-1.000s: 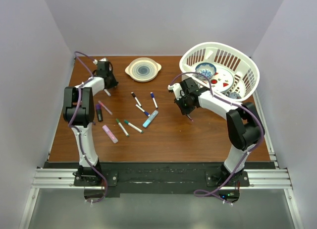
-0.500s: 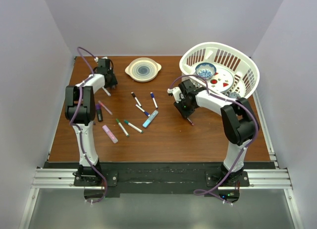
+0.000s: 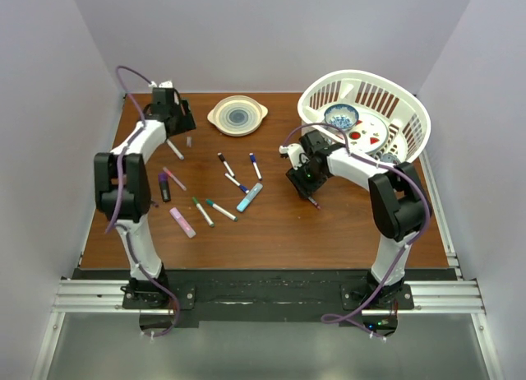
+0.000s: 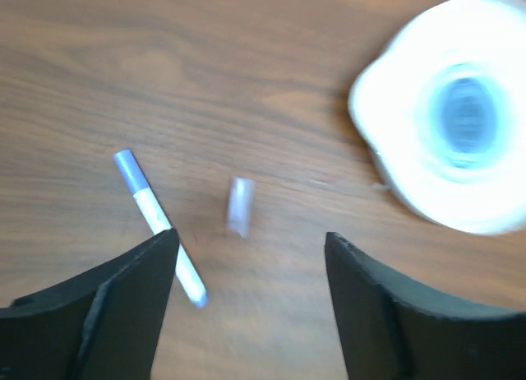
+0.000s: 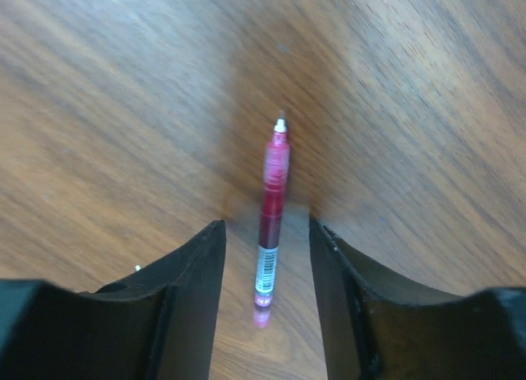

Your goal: Open the pen caps

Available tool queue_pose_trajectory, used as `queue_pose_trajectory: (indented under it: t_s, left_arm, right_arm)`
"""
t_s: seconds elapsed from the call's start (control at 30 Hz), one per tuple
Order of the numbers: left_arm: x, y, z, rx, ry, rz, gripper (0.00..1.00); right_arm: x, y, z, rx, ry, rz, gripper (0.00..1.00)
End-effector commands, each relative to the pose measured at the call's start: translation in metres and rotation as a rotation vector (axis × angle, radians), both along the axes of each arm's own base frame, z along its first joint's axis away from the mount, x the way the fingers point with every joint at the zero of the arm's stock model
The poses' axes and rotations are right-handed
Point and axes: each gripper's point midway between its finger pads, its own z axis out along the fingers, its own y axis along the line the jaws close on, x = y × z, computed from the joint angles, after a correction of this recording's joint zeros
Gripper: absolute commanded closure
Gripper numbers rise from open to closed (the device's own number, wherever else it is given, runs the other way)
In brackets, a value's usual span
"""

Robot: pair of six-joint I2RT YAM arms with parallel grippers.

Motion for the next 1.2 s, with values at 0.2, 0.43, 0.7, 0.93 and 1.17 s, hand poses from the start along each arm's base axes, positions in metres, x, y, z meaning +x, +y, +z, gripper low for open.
queue_pose_trajectory:
  t_s: [0.2, 0.43, 0.7, 0.93, 1.17]
  left_arm:
    - [-0.087, -0.044, 0.130, -0.194, -0.355, -0.211, 0.17]
    - [-0.174, -0.058, 0.120, -0.211, -0.404, -0.322, 0.12]
    - [-0.203, -0.038, 0.102, -0.118, -0.367, -0.250, 0.06]
    - [-0.202, -0.030, 0.105, -0.081, -0.377, -0.224, 0.06]
    - [-0.204, -0.030, 0.108, -0.079, -0.387, -0.221, 0.06]
  right_arm:
    - [-0.006, 0.039, 0.068, 0.247, -0.103, 0.178, 0.44]
    - [0.008, 0.085, 0.098, 0.350, -0.138, 0.215, 0.44]
    - [0.055, 0.130, 0.093, 0.332, -0.095, 0.028, 0.43]
    - [0.085, 0.154, 0.067, 0.205, -0.137, -0.065, 0.46]
    - [0.101, 0.152, 0.040, 0.104, -0.161, -0.081, 0.59]
